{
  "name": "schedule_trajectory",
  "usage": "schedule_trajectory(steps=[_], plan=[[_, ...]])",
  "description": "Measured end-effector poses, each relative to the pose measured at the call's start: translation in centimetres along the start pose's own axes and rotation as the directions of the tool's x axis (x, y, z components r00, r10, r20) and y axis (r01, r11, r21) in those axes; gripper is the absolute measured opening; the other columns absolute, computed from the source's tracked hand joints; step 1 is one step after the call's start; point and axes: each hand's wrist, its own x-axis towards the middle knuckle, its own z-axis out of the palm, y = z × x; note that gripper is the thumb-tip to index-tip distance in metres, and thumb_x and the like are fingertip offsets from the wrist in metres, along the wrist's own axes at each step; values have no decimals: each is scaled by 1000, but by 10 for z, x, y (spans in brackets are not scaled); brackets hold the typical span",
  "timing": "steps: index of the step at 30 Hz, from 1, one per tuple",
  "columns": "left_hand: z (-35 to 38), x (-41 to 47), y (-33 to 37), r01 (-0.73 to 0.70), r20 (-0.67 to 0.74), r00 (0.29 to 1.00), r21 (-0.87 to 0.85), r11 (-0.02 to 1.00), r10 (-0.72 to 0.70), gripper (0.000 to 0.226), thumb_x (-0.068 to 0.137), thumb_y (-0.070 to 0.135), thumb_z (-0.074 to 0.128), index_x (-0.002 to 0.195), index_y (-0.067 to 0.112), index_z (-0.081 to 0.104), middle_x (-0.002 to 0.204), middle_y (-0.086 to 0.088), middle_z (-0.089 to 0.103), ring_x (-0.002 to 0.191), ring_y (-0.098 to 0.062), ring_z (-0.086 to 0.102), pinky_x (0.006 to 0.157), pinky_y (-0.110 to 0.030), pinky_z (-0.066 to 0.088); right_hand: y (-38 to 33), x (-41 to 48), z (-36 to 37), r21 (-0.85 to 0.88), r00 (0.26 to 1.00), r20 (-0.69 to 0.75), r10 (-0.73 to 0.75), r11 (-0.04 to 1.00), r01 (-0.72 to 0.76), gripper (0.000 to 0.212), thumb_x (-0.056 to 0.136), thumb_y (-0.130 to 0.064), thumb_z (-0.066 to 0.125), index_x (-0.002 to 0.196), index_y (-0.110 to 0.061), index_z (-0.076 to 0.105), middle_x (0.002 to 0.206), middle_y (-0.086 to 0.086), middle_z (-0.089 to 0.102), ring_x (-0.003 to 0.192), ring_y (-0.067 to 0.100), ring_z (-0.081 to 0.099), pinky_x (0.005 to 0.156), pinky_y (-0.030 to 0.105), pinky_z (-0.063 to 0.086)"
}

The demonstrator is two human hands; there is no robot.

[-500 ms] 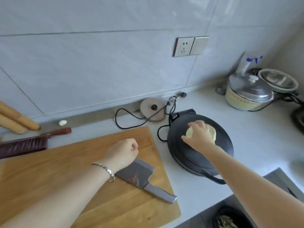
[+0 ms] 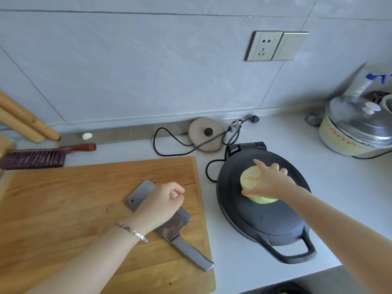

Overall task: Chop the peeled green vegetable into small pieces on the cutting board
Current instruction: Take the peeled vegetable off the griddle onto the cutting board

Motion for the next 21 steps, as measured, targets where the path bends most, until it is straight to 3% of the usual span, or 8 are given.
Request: schedule_trajectory(steps=[3, 6, 9, 11, 14, 17, 19, 21], plan=[[4, -5, -1, -141, 20, 989, -117, 983, 145, 61, 82, 30, 64, 132, 37, 30, 128, 16, 45, 110, 3, 48, 89, -16, 41, -22, -16, -6, 444, 992, 73, -105, 894, 62, 101, 66, -56, 74, 147, -39, 16, 147, 10, 29, 133, 35, 31, 106, 48, 35], [5, -10, 4, -327, -22, 945, -158, 932, 327, 97, 69, 33, 77, 130, 54, 4, 143, 25, 13, 132, 10, 16, 106, -13, 21, -60, -43, -8, 852, 904, 297, -308, 513, -105, 84, 58, -58, 74, 131, -27, 47, 126, 7, 56, 110, 27, 58, 96, 47, 47], [1, -16, 1, -462, -145, 885, -148, 875, 443, 103, 58, 34, 85, 128, 52, 11, 140, 31, 9, 128, 20, 10, 98, 4, 16, -101, -64, 7, 906, 734, 424, -531, 231, -356, 55, 58, -54, 69, 99, -17, 71, 98, 7, 72, 92, 25, 68, 87, 44, 52], [-5, -23, -11, -471, -281, 865, -169, 866, 416, 104, 53, 32, 87, 127, 53, 18, 138, 29, 17, 127, 17, 19, 97, 3, 21, -126, -73, 20, 898, 668, 419, -616, 169, -407, 56, 71, -57, 62, 104, -13, 69, 98, 8, 72, 92, 23, 69, 80, 38, 55], [-19, -36, -36, -425, -387, 860, -184, 886, 333, 95, 55, 32, 84, 127, 54, 24, 136, 28, 27, 127, 10, 28, 99, -2, 27, -156, -82, 37, 882, 611, 458, -645, 243, -404, 67, 68, -66, 51, 110, -15, 65, 100, 6, 73, 94, 21, 68, 82, 38, 52], [-32, -47, -63, -371, -394, 883, -249, 895, 256, 79, 58, 36, 75, 126, 47, 36, 132, 23, 38, 124, 0, 40, 101, -21, 39, -176, -80, 59, 845, 566, 535, -628, 383, -373, 91, 61, -82, 45, 125, -19, 57, 119, 7, 65, 109, 25, 62, 88, 41, 50], [-39, -52, -80, -265, -383, 917, -377, 888, 111, 76, 56, 38, 75, 123, 45, 41, 124, 21, 47, 113, -2, 49, 93, -27, 46, -184, -80, 73, 806, 685, 541, -488, 534, -257, 91, 67, -83, 41, 130, -18, 52, 114, 9, 63, 105, 26, 62, 84, 36, 51], [-45, -55, -102, -160, -372, 928, -445, 881, -19, 75, 58, 33, 79, 122, 43, 42, 118, 18, 51, 105, -5, 54, 88, -31, 50, -179, -78, 90, 567, 845, 418, -334, 823, 45, 58, 86, -64, 45, 101, -11, 61, 84, 4, 56, 76, 18, 57, 67, 25, 44]])
